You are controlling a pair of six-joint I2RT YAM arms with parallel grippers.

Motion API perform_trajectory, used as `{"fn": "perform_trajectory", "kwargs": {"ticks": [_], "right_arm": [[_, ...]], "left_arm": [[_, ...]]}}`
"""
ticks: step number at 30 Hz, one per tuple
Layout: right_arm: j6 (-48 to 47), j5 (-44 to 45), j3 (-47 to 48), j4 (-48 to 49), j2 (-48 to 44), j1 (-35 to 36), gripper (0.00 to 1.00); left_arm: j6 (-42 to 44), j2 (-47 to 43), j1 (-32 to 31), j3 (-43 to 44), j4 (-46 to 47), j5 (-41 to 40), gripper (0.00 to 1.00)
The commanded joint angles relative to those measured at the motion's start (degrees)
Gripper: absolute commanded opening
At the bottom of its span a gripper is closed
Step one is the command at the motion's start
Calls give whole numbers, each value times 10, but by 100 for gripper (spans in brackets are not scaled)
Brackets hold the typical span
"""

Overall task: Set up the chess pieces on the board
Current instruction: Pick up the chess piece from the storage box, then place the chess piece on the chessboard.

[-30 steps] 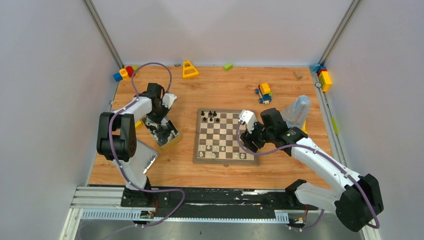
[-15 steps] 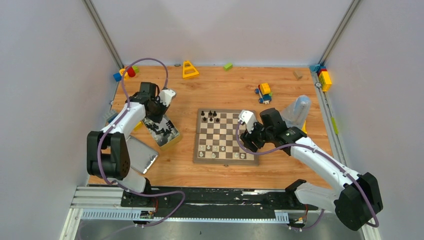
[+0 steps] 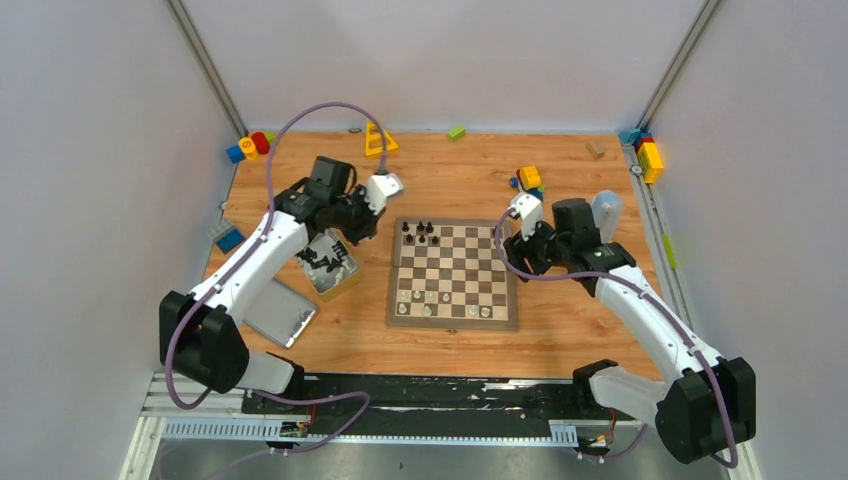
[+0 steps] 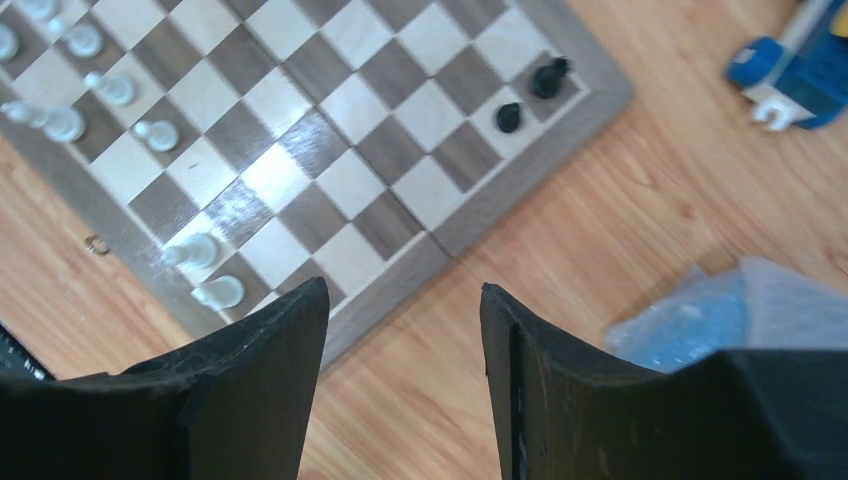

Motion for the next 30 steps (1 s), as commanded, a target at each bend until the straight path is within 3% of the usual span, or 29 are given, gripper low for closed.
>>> {"fn": "perform_trajectory", "kwargs": {"ticks": [1,7,14,23,30], "right_arm": [[29,-27,44,10,-1,-63,58],[83,-108,94,-19,39,-166,58],[97,-116,88,-21,40,-202,57],[90,-124,70,-23,35,-230,57],[91,-134,73,-28,49,-231,57]], "left_arm": [[21,5,-107,59,-10,-2,0],[79,108,-242,145,-25,-26,1],[111,303,-343,293,-78,-64,0],[83,415,-379,377,-89,-79,2],[68,430,-381,376,-80,-100,18]]}}
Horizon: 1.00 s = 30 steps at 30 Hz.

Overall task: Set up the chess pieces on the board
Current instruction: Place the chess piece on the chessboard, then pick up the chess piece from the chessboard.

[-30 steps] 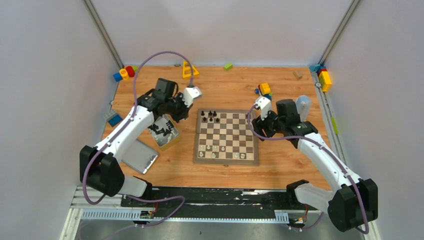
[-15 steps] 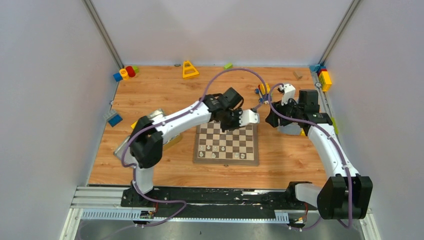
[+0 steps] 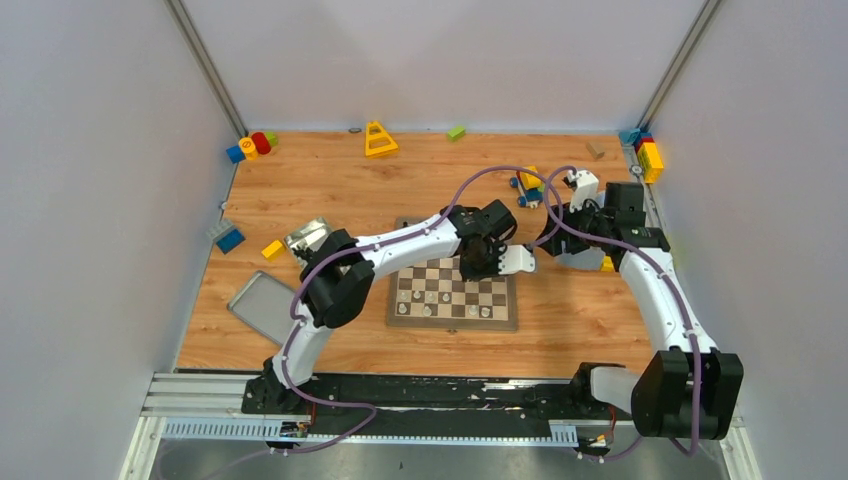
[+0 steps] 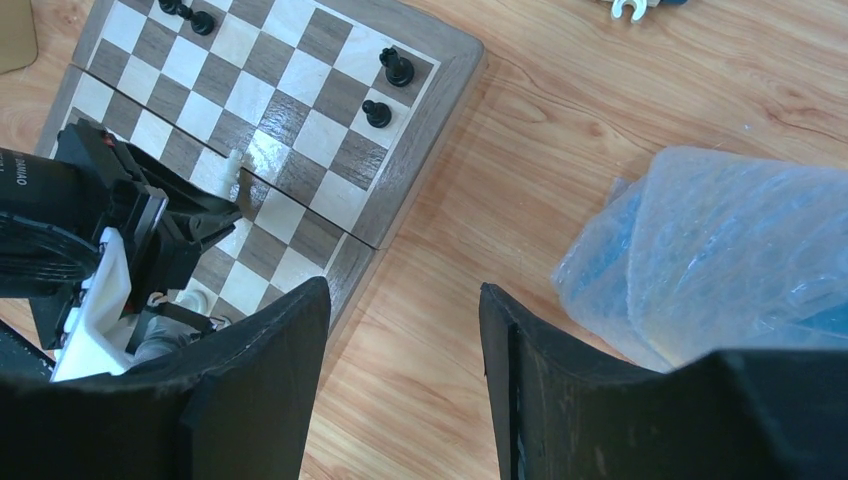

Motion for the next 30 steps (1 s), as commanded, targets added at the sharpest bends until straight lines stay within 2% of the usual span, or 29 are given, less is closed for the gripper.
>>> {"fn": "perform_trajectory", "kwargs": {"ticks": [1,6,13,17,24,30], "right_arm": [[5,-23,4,4,4,-2,57],[5,-29,8,0,15,-2,58],[5,-31,29,-2,48,14,58],[4,-17,50,-2,79,73,58],[-8,38,93,-2,171,206,59],[-9,81,147,-11,254,286,57]], "left_arm": [[-16,-3,-1,21,5,-20,20],[-28,-38,0,7,31,-46,45],[-31,-151,9,-69,64,-70,63],[-41,-256,46,-150,79,-52,70],[-49,-463,155,-291,78,-44,76],[-56,-564,206,-344,71,-79,82]]}}
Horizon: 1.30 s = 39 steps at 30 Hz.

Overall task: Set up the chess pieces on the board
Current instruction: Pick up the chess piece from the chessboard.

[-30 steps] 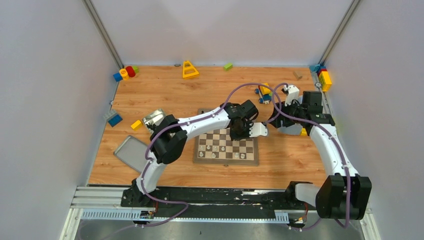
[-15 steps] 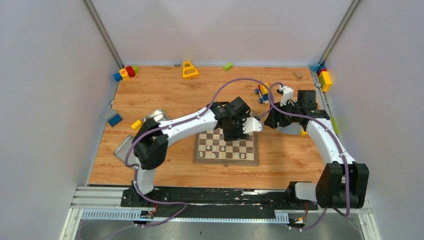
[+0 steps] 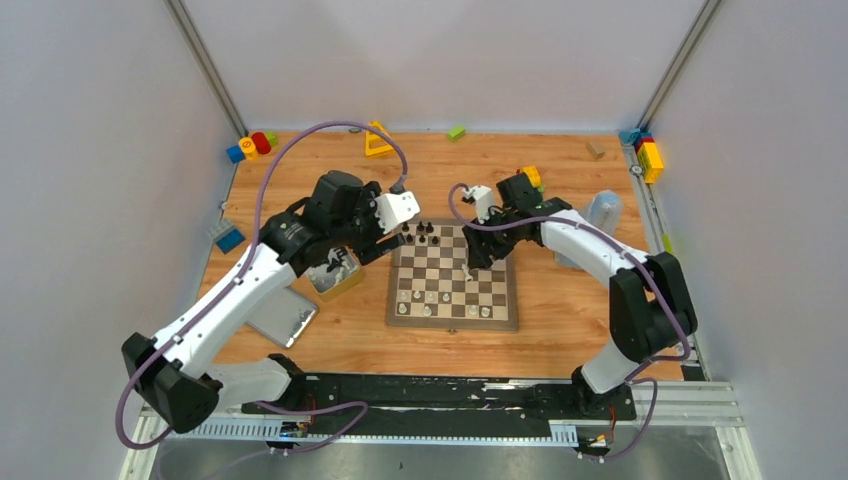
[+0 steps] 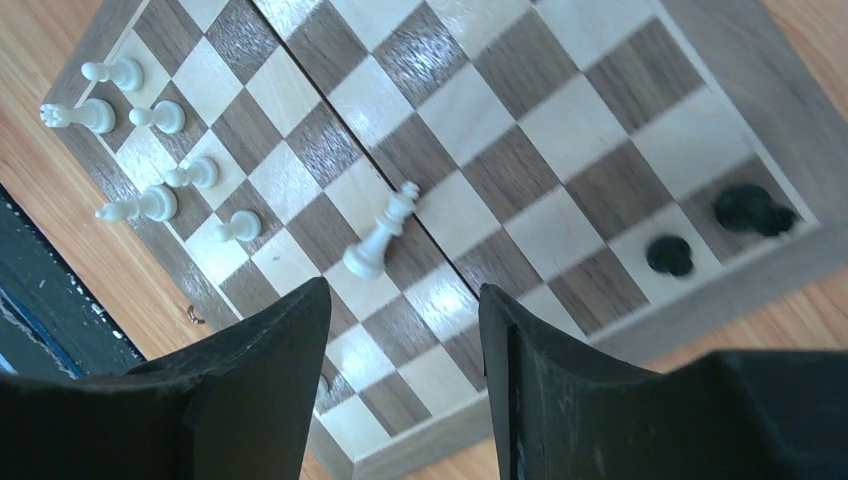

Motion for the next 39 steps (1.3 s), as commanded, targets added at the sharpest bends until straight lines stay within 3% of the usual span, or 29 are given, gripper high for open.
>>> {"fn": "perform_trajectory", "kwargs": {"ticks": [1,8,18,29,35,39], "right_arm": [[-7,51,56,-12,45,43,56],[-4,123,99,-47,112,89,50],[-2,157,114,-68,151,111,38],[-9,185,123,-82,142,119,9],[-8,177,162,-91,109,104,2],[4,106,209,-87,70,64,0]], "left_arm": [[-16,-45,17,-27,3,-17,82],[-28,-71,27,-48,12,-27,83],[-27,-79,34,-53,16,-28,83],[-30,-76,45,-68,28,-20,84],[-40,-69,55,-68,48,-4,82],[-63,-59,70,-65,85,39,80]]}}
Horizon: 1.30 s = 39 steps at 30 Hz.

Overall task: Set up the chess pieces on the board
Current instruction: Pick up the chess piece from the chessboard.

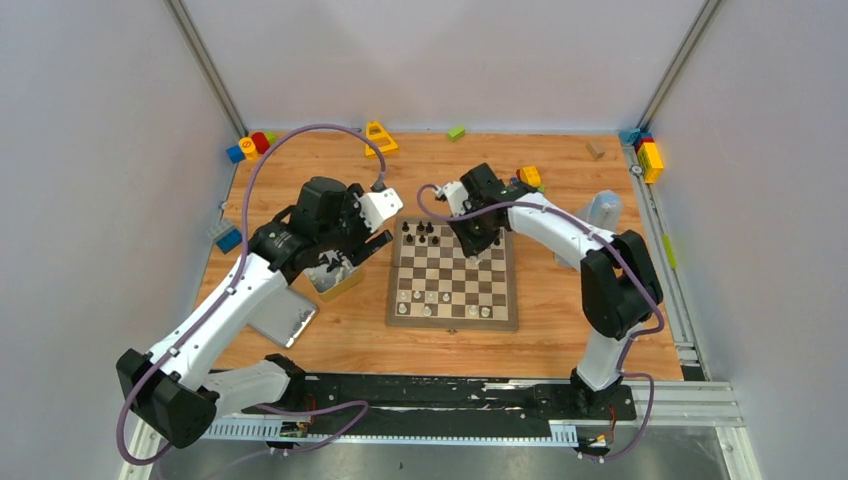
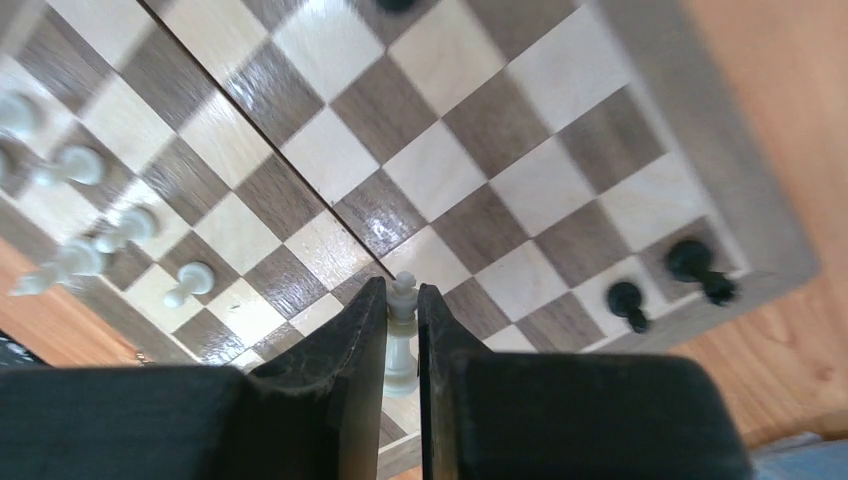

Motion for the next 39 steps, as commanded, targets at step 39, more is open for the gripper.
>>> {"fn": "perform_trajectory", "kwargs": {"ticks": [39], "right_arm": [[234,-503,-91,461,-296,-127,0]], "left_arm": [[-490,240,-22,56,689,572,51]]}}
